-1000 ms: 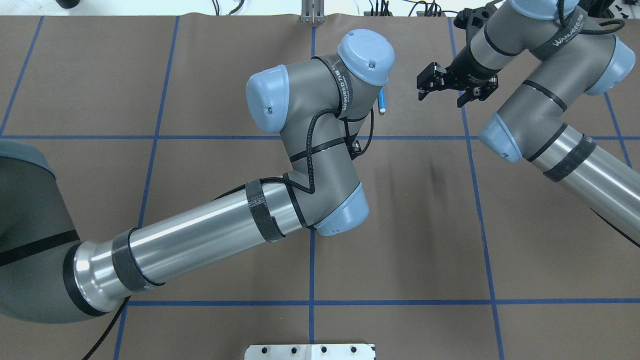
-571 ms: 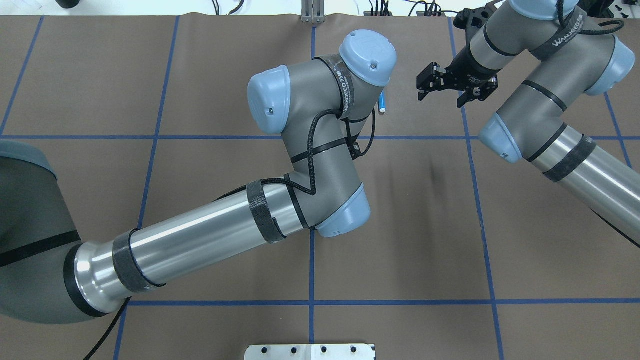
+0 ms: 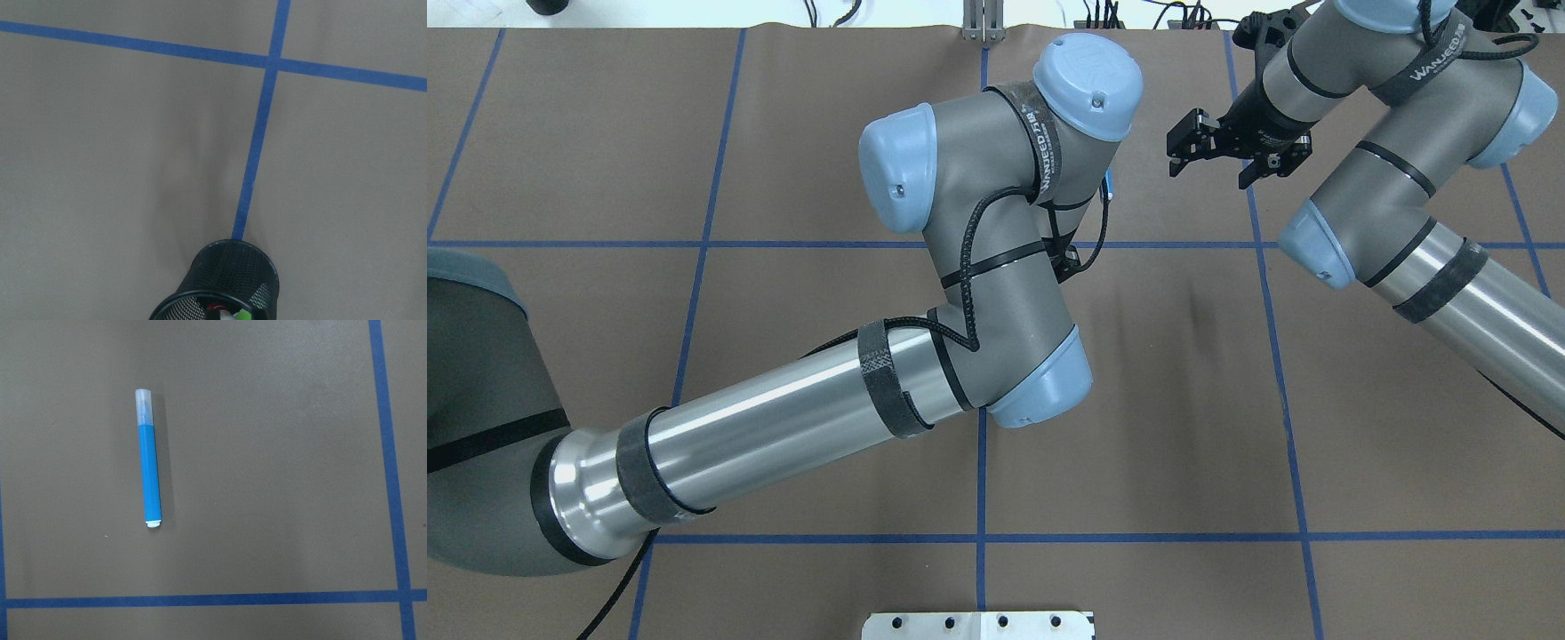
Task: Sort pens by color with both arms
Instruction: 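Lower the left gripper into the cup and grasp the red-capped white marker, then lift the red-capped marker out of the cup with the left gripper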
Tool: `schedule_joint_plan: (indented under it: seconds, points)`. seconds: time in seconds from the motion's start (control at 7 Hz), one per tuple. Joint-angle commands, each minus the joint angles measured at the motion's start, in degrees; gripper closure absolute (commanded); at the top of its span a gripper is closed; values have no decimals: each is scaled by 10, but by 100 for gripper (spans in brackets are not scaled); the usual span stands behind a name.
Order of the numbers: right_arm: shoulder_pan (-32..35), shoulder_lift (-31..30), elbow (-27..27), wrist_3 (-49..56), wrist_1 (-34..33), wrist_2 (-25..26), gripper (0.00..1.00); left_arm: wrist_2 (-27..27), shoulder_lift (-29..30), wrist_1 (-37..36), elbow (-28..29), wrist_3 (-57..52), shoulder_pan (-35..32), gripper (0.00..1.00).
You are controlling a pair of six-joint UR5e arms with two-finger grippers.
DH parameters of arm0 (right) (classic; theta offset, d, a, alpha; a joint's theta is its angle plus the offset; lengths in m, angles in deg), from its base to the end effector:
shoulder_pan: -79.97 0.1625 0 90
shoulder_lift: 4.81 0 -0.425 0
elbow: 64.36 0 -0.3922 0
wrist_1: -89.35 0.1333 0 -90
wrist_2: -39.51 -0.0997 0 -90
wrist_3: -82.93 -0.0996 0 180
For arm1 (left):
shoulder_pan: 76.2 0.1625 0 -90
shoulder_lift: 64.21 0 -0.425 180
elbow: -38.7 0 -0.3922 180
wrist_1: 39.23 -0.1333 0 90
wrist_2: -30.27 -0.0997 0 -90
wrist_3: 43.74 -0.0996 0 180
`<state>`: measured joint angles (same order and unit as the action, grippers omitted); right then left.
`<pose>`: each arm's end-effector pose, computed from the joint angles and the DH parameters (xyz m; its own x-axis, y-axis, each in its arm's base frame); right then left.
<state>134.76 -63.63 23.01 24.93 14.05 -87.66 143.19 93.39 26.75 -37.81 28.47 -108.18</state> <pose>-0.3390 -0.6072 0.3282 0.5747 0.0820 0.8143 -0.1272 0.9918 -0.0101 0.5905 -0.4801 0.0361 0.7973 -0.1660 -0.5803 0.0825 0.9824 -0.1677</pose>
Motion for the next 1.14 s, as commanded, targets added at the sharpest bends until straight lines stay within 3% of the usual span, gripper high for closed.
schedule_joint_plan:
  seconds: [0.0, 0.57, 0.86, 1.0]
  points:
    - [1, 0, 1, -1, 2, 2, 1, -33, -5, -41, -84, 1, -2, 99]
    - [5, 0, 1, -1, 2, 3, 1, -79, -36, -42, -225, 2, -24, 100]
    - [11, -1, 1, 2, 3, 2, 1, -124, -53, 66, -229, 15, -29, 100]
    - [14, -2, 1, 2, 3, 1, 1, -153, -82, 162, -226, 35, -34, 100]
